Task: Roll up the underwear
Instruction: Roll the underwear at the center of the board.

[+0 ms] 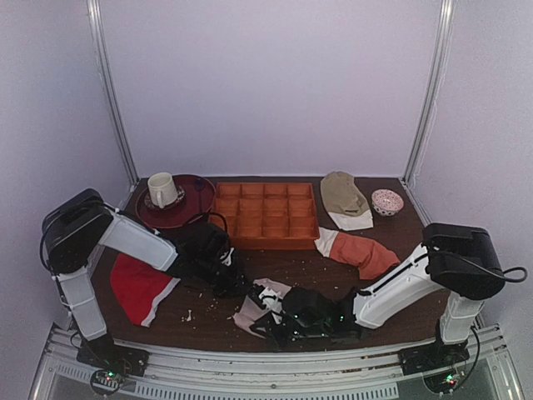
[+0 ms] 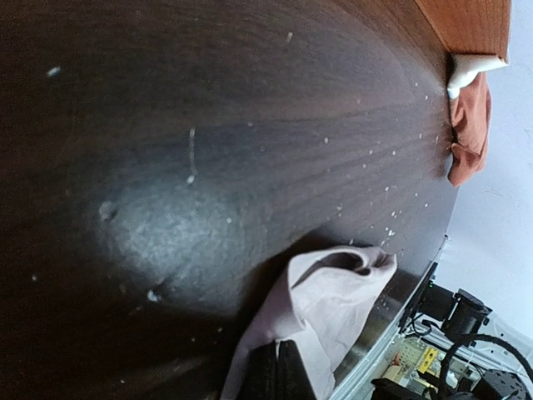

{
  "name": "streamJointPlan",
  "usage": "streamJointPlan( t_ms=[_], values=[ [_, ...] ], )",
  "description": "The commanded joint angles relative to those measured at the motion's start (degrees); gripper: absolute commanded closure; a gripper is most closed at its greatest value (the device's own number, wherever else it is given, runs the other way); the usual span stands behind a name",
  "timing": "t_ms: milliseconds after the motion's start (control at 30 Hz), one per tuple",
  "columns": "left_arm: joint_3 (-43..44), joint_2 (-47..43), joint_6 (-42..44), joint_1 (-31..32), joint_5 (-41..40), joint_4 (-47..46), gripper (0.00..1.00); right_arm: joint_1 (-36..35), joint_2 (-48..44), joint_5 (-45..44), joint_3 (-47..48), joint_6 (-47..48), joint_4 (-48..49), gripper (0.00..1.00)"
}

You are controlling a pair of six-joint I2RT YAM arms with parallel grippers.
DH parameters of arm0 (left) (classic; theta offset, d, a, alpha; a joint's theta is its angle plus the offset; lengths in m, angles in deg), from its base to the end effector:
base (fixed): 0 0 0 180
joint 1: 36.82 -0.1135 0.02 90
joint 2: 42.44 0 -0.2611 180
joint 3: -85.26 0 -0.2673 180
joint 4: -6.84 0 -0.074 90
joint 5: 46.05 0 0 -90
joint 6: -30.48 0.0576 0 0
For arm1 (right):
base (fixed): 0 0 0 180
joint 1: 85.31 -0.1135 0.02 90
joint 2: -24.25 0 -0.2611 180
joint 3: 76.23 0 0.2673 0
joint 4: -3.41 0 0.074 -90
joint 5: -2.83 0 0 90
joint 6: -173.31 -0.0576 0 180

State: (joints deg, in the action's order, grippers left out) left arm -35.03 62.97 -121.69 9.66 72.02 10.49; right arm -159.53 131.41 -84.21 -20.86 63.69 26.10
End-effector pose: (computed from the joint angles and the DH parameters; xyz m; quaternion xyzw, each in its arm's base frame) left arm 0.2264 -0.2778 0.0792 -0.0407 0.9127 -0.4064 0.0118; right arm 0.0997 0.3639 0.0890 -0.4069 0.7598 0.3852 0.3298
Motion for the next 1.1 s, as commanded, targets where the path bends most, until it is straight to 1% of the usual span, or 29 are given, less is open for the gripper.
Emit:
streamJointPlan(
  t_ms=[0, 133, 267, 567, 700, 867, 1067],
  values=[
    [-0.66, 1.11, -1.03, -0.25, 0.32, -1.01, 1.0, 1.3, 0.92, 4.22, -3.28, -5.62, -4.5, 1.0],
    [-1.1, 1.54, -1.51, -0.25, 0.02, -1.24, 1.0, 2.99, 3.06, 8.24, -4.29, -10.82, -0.77, 1.0],
    [-1.73, 1.46, -2.26, -0.25, -0.9, -1.16, 1.0, 4.71, 6.07, 11.59, -5.8, -17.3, 6.35, 1.0],
    [-2.99, 0.53, -3.12, -0.33, -2.31, -1.39, 1.0, 6.51, 10.38, 13.3, -9.39, -27.72, 14.3, 1.0],
    [-3.49, 0.33, -3.3, -0.34, -2.67, -1.55, 1.0, 6.97, 10.99, 13.91, -10.16, -30.88, 14.09, 1.0],
    [-3.75, 0.12, -3.65, -0.42, -3.02, -1.71, 1.0, 7.49, 12.23, 16.41, -9.3, -34.99, 11.53, 1.0],
    [-3.93, -1.48, -3.47, -0.42, -3.48, -1.8, 1.0, 8.54, 13.05, 17.32, -9.66, -36.64, 9.08, 1.0]
  ],
)
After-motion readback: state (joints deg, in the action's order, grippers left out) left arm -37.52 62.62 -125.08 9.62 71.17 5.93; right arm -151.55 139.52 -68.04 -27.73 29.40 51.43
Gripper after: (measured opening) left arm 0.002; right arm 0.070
